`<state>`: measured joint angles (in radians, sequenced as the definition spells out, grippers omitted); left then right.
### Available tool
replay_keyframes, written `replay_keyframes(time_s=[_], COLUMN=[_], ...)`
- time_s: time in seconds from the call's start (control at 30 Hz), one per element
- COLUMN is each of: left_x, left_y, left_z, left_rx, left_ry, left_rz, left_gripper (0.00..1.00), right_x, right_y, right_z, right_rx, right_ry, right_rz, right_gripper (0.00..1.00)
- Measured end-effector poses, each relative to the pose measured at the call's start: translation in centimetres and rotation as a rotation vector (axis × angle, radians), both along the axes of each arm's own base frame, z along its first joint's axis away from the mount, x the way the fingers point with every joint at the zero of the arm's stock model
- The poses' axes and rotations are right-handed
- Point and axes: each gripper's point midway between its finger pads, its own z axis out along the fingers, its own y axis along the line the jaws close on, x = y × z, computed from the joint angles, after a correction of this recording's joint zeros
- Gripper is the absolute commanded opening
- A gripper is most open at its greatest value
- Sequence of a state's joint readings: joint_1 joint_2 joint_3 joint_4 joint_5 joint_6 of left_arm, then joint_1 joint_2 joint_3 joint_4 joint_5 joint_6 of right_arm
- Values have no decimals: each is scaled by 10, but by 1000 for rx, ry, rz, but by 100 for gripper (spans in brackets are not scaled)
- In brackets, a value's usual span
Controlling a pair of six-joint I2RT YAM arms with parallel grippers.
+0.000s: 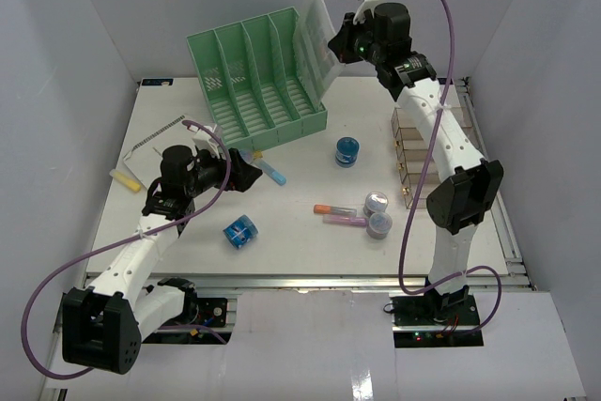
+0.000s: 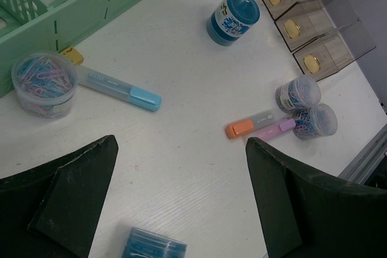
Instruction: Organize the desk
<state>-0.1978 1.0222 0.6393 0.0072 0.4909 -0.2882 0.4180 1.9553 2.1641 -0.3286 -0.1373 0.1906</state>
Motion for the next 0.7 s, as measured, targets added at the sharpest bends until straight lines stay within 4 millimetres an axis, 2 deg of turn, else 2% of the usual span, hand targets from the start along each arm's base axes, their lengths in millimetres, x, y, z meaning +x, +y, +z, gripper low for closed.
replay_keyframes(time_s=[0.2,0.4,0.47,0.63,0.7], left_x=[1,1,1,1,2], left_y=[0,0,0,1,1], left_z=[3,4,4,4,4], left_rx=[-1,-2,-1,0,2], left_ry=[-8,-11,-11,-12,-13], left_rz=[1,2,2,6,10], left_gripper=[98,98,98,98,98], right_x=[3,4,5,7,7], right_y=[0,1,1,2,3], right_z=[-40,-44,-42,-37,-37], right_rx=[-47,-55,-54,-52,-57], right_ry=[58,47,39,14,5], right_rz=[4,14,15,17,21], right_gripper=[9,16,25,71,81])
